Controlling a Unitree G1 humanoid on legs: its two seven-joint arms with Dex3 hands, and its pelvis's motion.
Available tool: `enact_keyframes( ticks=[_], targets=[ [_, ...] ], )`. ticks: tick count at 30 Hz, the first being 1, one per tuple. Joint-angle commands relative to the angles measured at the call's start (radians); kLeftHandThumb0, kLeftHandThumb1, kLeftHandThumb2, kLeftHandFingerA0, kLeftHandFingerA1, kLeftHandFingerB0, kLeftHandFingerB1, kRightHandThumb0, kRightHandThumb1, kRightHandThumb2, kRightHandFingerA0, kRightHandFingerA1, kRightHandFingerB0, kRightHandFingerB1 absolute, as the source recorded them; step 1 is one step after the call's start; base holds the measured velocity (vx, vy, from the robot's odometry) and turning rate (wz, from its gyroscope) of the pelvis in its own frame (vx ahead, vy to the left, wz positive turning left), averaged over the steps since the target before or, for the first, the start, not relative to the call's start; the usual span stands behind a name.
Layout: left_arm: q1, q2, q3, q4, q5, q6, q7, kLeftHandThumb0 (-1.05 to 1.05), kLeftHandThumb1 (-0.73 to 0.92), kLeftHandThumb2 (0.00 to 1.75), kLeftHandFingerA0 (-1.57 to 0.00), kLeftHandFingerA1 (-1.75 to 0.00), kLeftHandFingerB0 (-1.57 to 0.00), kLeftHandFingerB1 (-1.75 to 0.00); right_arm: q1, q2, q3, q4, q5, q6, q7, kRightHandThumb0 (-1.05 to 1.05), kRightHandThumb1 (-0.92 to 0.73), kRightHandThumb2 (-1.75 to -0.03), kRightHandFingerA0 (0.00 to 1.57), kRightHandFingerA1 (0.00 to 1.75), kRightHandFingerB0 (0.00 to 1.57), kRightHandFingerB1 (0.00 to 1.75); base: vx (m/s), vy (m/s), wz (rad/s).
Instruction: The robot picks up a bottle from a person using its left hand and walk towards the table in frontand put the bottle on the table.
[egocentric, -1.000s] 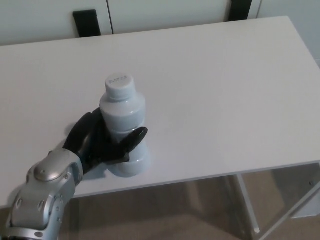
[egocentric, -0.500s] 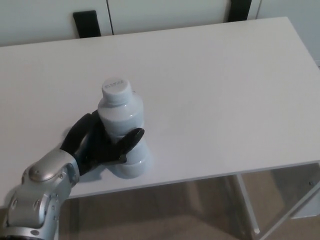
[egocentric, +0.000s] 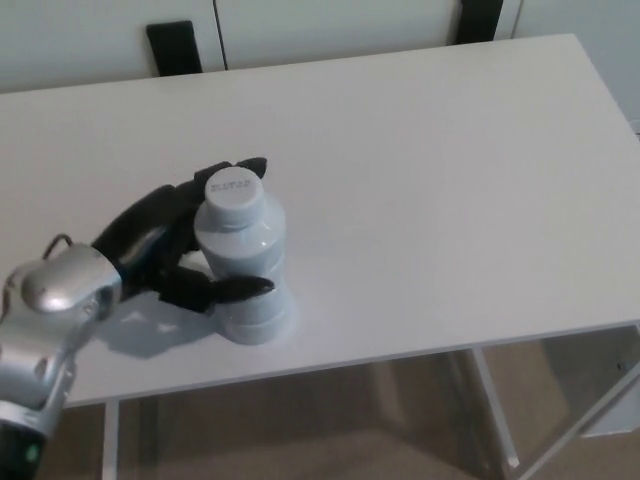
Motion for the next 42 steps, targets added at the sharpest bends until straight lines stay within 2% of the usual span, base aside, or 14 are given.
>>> enact_keyframes(
  ticks=[1, 9, 10, 21, 24, 26, 27, 28, 29, 33, 37, 38, 39, 42],
  targets=[
    [-0.033, 0.076, -0.028, 0.058, 0.077, -0.05, -0.063, -0.62, 0.41, 0.53, 0.0, 0.0, 0.0, 0.0, 0.006, -0.014, -0.004, -0.006, 0.005, -0.006, 0.004, -0.24, -0.67, -0.6, 0.62, 0.47, 0.46, 0.38, 0.0, 0.0, 0.0],
    [-0.053, 0.158, -0.016, 0.1, 0.051, -0.013, -0.153, -0.65, 0.41, 0.53, 0.0, 0.0, 0.0, 0.0, -0.005, -0.012, -0.015, -0.003, 0.015, -0.007, 0.017, -0.17, -0.64, -0.58, 0.61, 0.46, 0.45, 0.38, 0.0, 0.0, 0.0],
    [-0.049, 0.171, -0.01, 0.109, 0.05, -0.025, -0.167, -0.67, 0.4, 0.72, 0.0, 0.0, 0.0, -0.01, -0.005, -0.012, -0.014, -0.004, 0.013, -0.007, 0.019, -0.17, -0.64, -0.58, 0.61, 0.46, 0.44, 0.38, 0.0, 0.0, 0.0],
    [0.069, 0.27, 0.113, 0.042, -0.019, -0.051, -0.246, -0.63, 0.4, 0.68, 0.0, 0.0, 0.0, 0.0, -0.034, -0.012, -0.019, 0.006, 0.01, 0.016, 0.011, -0.16, -0.65, -0.59, 0.61, 0.45, 0.45, 0.37, 0.0, 0.0, 0.0],
    [0.25, 0.243, 0.197, -0.148, -0.03, -0.12, -0.175, -0.6, 0.44, 0.54, 0.0, 0.0, 0.0, 0.0, -0.022, -0.022, -0.032, 0.002, 0.02, 0.007, 0.018, -0.19, -0.62, -0.58, 0.64, 0.46, 0.48, 0.38, 0.0, 0.0, 0.0],
    [0.449, 0.182, 0.265, -0.339, -0.051, -0.19, -0.119, -0.63, 0.38, 0.76, 0.0, -0.16, 0.0, -0.06, -0.001, -0.013, -0.029, 0.013, 0.013, 0.003, 0.005, -0.19, -0.65, -0.59, 0.63, 0.46, 0.48, 0.38, 0.0, 0.0, 0.0],
    [0.502, 0.164, 0.281, -0.391, -0.059, -0.195, -0.109, -0.63, 0.38, 0.76, 0.0, -0.16, 0.0, -0.06, 0.007, -0.011, -0.027, 0.016, 0.011, 0.001, 0.004, -0.19, -0.65, -0.59, 0.63, 0.46, 0.48, 0.38, 0.0, 0.0, 0.0],
    [0.588, 0.122, 0.308, -0.471, -0.09, -0.214, -0.101, -0.62, 0.45, 0.54, 0.0, -0.25, 0.0, -0.08, 0.018, -0.006, -0.027, 0.02, 0.012, -0.001, 0.006, -0.19, -0.65, -0.59, 0.62, 0.46, 0.47, 0.38, 0.0, 0.0, 0.0],
    [0.624, 0.101, 0.317, -0.507, -0.104, -0.225, -0.1, -0.59, 0.36, 0.77, 0.0, -0.24, 0.0, -0.12, 0.021, -0.006, -0.028, 0.02, 0.013, -0.001, 0.009, -0.2, -0.66, -0.59, 0.62, 0.46, 0.46, 0.38, 0.0, 0.0, 0.0],
    [0.896, -0.002, 0.343, -0.741, -0.159, -0.38, -0.129, -0.72, 0.42, 0.68, -0.09, -0.37, -0.15, -0.2, 0.019, -0.014, -0.018, 0.022, 0.0, -0.006, 0.003, -0.23, -0.67, -0.6, 0.63, 0.48, 0.46, 0.39, 0.0, 0.0, 0.0],
    [1.043, -0.046, 0.355, -0.818, -0.174, -0.474, -0.169, -0.33, 0.25, 0.85, -0.01, -0.49, 0.0, -0.48, 0.01, -0.02, -0.014, 0.025, -0.004, 0.0, 0.004, -0.25, -0.67, -0.6, 0.61, 0.47, 0.45, 0.38, 0.0, 0.0, 0.0],
    [1.092, -0.056, 0.361, -0.841, -0.186, -0.496, -0.181, -0.58, 0.46, 0.55, -0.19, -0.33, -0.17, -0.27, 0.006, -0.021, -0.017, 0.024, -0.002, 0.001, 0.004, -0.26, -0.67, -0.6, 0.61, 0.47, 0.45, 0.38, 0.0, 0.0, 0.0],
    [1.2, -0.068, 0.399, -0.878, -0.223, -0.55, -0.225, -0.3, 0.25, 0.86, -0.08, -0.51, -0.07, -0.5, 0.004, -0.02, -0.025, 0.019, 0.008, 0.008, 0.002, -0.25, -0.66, -0.6, 0.62, 0.47, 0.47, 0.38, 0.0, 0.0, 0.0],
    [1.322, -0.087, 0.452, -0.892, -0.303, -0.608, -0.3, -0.27, 0.26, 0.86, -0.12, -0.53, -0.11, -0.51, 0.012, -0.023, -0.035, 0.019, 0.018, 0.005, 0.003, -0.24, -0.65, -0.6, 0.63, 0.48, 0.46, 0.38, 0.0, 0.0, 0.0]
  ],
)
